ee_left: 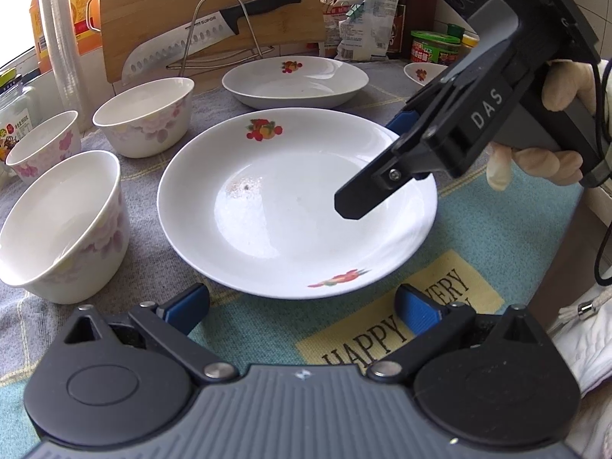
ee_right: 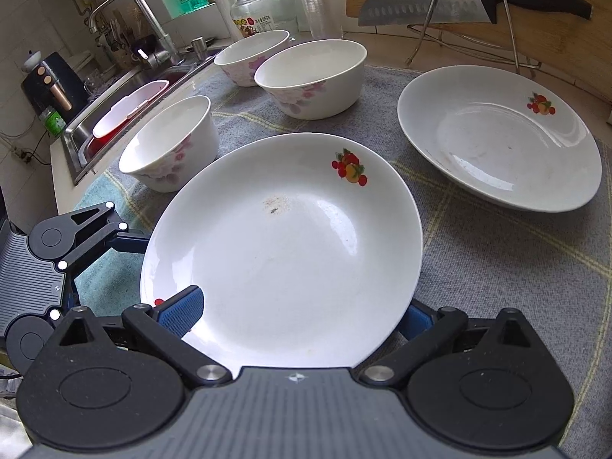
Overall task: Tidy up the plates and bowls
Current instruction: 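Grasp the large plate's rim with the right tool and lift it, then carry the large plate with the right tool toward the stained plate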
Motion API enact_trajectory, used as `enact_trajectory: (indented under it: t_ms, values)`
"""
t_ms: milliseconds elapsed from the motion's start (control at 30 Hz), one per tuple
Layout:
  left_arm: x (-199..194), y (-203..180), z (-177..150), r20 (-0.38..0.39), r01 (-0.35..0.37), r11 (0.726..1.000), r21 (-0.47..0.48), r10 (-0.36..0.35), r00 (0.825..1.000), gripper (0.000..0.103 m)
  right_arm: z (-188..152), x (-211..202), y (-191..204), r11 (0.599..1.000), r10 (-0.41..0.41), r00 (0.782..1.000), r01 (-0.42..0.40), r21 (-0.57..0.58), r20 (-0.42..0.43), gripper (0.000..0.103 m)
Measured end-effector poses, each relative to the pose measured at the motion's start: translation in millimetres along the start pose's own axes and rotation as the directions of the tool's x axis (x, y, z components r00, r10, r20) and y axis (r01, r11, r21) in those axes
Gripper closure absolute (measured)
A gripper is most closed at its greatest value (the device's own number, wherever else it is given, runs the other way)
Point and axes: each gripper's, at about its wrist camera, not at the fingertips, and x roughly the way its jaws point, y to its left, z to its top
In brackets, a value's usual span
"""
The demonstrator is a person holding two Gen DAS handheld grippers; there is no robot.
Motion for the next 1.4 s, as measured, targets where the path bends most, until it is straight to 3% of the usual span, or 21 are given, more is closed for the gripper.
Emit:
enact_trajectory:
  t_ms: [767,1400]
  values:
    - [4,7,5,0.005,0.011,1.0,0.013,-0.011,1.0,0.001,45,24,-19,0.993,0.095,0.993,-0.1,-0.067,-0.067,0.0]
    - [7,8,11,0.012,0.012,0.999,0.04,-0.013,1.0,0.001,53,27,-23,0.987,0.149,0.986,-0.153,-0.056,-0.077,0.0]
